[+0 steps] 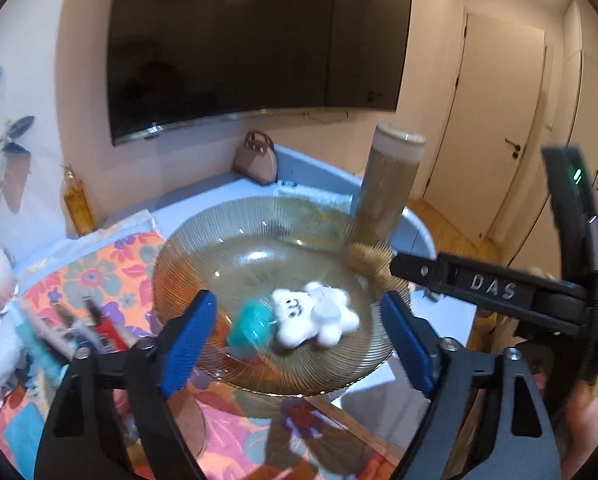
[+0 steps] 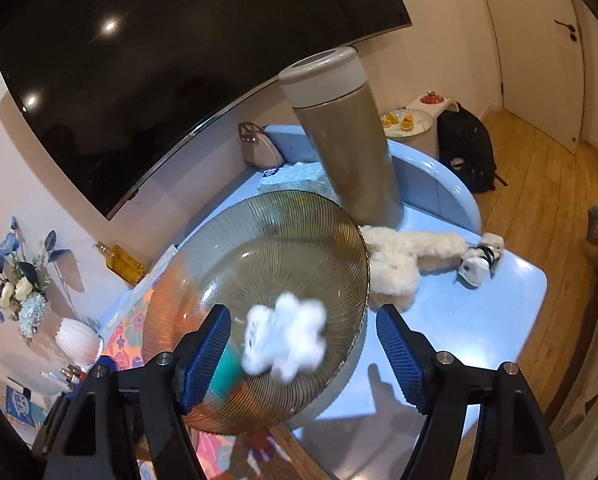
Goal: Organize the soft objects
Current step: 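Carry both items to the glass bowl and open both tools to drop them, then return both tools to the bed, then grasp the blue-white wipes pack with the left tool while the right tool grasps the teal pouch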
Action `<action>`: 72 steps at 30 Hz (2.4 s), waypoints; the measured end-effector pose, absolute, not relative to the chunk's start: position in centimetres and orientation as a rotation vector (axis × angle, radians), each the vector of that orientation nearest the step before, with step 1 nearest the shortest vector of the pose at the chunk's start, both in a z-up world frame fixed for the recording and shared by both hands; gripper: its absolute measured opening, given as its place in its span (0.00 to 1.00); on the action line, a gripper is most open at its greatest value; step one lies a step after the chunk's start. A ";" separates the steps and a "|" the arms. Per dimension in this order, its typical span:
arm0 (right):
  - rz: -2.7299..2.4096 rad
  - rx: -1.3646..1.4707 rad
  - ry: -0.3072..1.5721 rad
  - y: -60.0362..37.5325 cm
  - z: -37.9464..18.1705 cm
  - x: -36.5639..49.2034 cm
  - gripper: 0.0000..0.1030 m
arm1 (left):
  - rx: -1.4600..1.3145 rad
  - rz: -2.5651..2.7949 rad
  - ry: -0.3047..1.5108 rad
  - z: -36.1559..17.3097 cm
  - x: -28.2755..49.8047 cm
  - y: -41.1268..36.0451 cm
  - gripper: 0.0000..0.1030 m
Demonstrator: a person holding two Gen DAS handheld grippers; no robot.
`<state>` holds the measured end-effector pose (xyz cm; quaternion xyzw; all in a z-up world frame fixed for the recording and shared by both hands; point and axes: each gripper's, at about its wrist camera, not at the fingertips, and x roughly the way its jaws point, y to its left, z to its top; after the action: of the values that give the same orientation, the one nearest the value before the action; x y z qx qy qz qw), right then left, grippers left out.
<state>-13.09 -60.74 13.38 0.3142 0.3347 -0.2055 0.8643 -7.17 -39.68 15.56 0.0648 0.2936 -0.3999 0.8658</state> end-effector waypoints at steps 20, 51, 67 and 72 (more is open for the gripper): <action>-0.150 0.539 0.602 -47.4 19.2 -18.6 0.80 | -0.108 -0.344 0.492 24.2 -10.9 -10.4 0.93; 0.154 0.224 1.025 -24.3 9.2 -5.6 0.80 | -0.216 -0.178 0.823 12.7 -0.8 5.2 0.93; 0.241 0.228 1.239 -23.8 4.0 2.1 0.84 | -0.116 -0.093 0.930 6.9 13.6 3.0 0.92; 0.298 0.199 1.233 -22.0 4.1 2.9 0.87 | -0.177 -0.138 0.962 5.1 15.1 3.6 0.72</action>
<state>2.85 -22.02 4.09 0.0930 0.5749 0.1390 0.8009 15.12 3.61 5.11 -0.0847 0.4619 -0.0664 0.8804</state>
